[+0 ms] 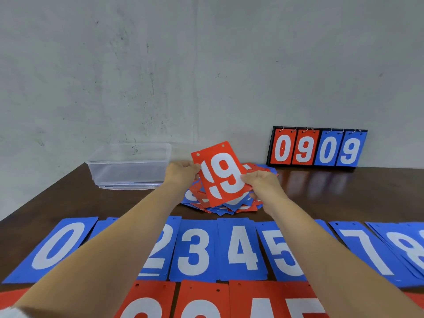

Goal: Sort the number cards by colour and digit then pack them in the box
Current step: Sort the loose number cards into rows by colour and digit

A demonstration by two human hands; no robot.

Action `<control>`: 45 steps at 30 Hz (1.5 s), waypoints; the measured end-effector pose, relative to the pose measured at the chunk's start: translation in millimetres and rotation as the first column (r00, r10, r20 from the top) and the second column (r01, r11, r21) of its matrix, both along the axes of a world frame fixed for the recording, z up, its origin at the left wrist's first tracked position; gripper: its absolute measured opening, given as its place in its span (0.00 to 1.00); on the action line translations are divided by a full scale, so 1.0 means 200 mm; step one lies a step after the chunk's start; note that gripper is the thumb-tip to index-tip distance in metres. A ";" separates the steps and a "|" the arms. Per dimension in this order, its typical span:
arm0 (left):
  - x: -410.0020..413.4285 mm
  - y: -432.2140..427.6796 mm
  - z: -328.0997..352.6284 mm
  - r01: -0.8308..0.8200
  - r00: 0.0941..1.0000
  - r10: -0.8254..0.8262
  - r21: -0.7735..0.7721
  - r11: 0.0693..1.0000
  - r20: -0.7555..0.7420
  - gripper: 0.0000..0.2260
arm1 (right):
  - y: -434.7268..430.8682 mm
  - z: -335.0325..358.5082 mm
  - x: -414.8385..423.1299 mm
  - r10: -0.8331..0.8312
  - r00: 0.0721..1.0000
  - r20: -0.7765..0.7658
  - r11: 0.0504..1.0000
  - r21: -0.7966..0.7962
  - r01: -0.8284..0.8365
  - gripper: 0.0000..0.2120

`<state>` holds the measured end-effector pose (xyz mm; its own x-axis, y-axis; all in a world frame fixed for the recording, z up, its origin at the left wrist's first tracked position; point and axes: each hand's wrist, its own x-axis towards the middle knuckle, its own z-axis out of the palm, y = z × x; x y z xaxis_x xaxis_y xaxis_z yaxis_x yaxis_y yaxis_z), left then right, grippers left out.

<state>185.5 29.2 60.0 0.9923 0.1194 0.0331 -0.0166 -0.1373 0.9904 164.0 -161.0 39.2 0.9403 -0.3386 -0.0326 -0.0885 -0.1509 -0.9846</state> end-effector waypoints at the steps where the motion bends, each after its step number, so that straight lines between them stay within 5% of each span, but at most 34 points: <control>1: 0.00 -0.02 0.00 0.016 1.000 -0.016 0.006 1.000 -0.004 0.12 | 0.01 -0.01 0.00 -0.006 1.000 -0.002 1.000 -0.008 0.006 0.06; 7: 0.00 -0.13 0.01 0.098 0.995 -0.099 -0.032 0.995 -0.019 0.10 | -0.05 0.00 -0.05 0.042 0.999 -0.012 0.999 0.006 -0.042 0.05; 10: 0.00 -0.19 0.02 0.137 0.990 -0.138 -0.046 0.989 -0.005 0.08 | -0.10 0.01 -0.06 0.040 0.998 -0.041 0.999 0.000 -0.040 0.17; 13: 0.02 -0.25 0.00 0.139 0.989 -0.141 -0.047 0.989 -0.037 0.11 | -0.14 0.01 -0.05 -0.002 0.999 -0.046 1.000 0.010 0.002 0.16; 18: 0.04 -0.25 -0.09 0.177 0.983 -0.183 0.248 0.952 -0.001 0.10 | -0.22 0.02 -0.05 -0.116 0.993 -0.006 0.990 0.075 0.116 0.04; 22: 0.10 -0.25 -0.21 0.185 0.979 -0.202 0.537 0.823 -0.027 0.21 | -0.32 0.01 -0.07 -0.194 0.981 -0.006 0.979 0.062 0.194 0.04; 28: 0.20 -0.34 -0.29 0.136 0.987 -0.132 0.920 0.366 -0.093 0.27 | -0.43 0.00 -0.14 -0.235 0.972 -0.010 0.972 0.012 0.235 0.10; 34: 0.23 -0.38 -0.26 0.097 0.991 -0.118 0.960 0.264 -0.068 0.22 | -0.49 0.03 -0.25 -0.272 0.962 0.004 0.962 -0.032 0.272 0.11; 37: 0.24 -0.38 -0.26 0.057 0.992 -0.121 0.951 0.304 -0.021 0.11 | -0.52 0.03 -0.33 -0.286 0.958 0.020 0.957 -0.049 0.287 0.05; 39: 0.26 -0.37 -0.26 0.047 0.991 -0.132 0.897 0.439 0.012 0.06 | -0.54 0.03 -0.39 -0.300 0.953 0.031 0.951 -0.068 0.302 0.04; 42: 0.27 -0.35 -0.25 0.083 0.981 -0.184 0.747 0.659 0.054 0.14 | -0.59 0.04 -0.47 -0.344 0.938 0.041 0.935 -0.078 0.346 0.04; 45: 0.25 -0.33 -0.20 0.069 0.983 -0.159 0.611 0.789 0.094 0.11 | -0.62 0.03 -0.54 -0.394 0.917 0.056 0.914 -0.081 0.398 0.03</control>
<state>234.6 -37.2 20.8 0.9778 -0.0832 0.1921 -0.1952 -0.6940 0.6930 55.3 -285.4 45.9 0.7286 -0.6833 0.0480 -0.1222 -0.1986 -0.9724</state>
